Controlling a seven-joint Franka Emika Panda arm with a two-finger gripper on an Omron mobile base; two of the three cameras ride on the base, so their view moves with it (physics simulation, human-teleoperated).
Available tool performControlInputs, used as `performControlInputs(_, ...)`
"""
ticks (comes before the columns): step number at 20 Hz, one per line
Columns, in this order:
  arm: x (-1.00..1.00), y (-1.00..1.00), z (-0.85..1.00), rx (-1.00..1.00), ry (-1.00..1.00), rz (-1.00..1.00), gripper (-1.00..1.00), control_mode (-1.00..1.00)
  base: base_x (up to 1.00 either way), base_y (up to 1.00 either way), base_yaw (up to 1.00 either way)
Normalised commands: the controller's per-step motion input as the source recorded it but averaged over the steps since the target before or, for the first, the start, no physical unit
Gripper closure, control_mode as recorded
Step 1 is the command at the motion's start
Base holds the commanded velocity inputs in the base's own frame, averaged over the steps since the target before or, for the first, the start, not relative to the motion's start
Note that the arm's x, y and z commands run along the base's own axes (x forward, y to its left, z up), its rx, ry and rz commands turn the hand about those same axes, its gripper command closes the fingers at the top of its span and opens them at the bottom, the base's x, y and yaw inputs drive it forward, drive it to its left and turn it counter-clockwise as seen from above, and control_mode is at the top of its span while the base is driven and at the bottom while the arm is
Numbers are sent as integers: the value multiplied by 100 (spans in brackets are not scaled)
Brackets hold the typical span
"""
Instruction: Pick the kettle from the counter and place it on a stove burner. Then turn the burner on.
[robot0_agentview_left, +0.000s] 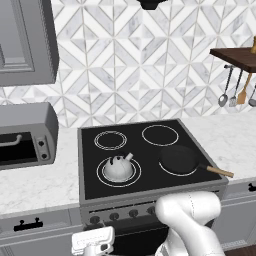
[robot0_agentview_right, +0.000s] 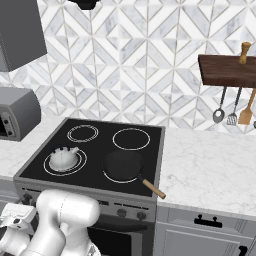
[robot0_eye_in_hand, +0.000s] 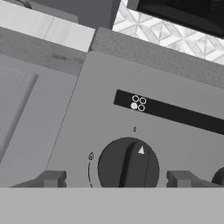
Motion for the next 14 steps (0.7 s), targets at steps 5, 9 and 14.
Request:
performControlInputs(5,-3,-14,20,5,-8,0,-100,-100,0,0,0)
performControlInputs(9,0,-7,2,0,0,0,-100,-100,0,0,0)
performControlInputs(14,0,-1,0,0,0,0,-100,-100,0,0,0)
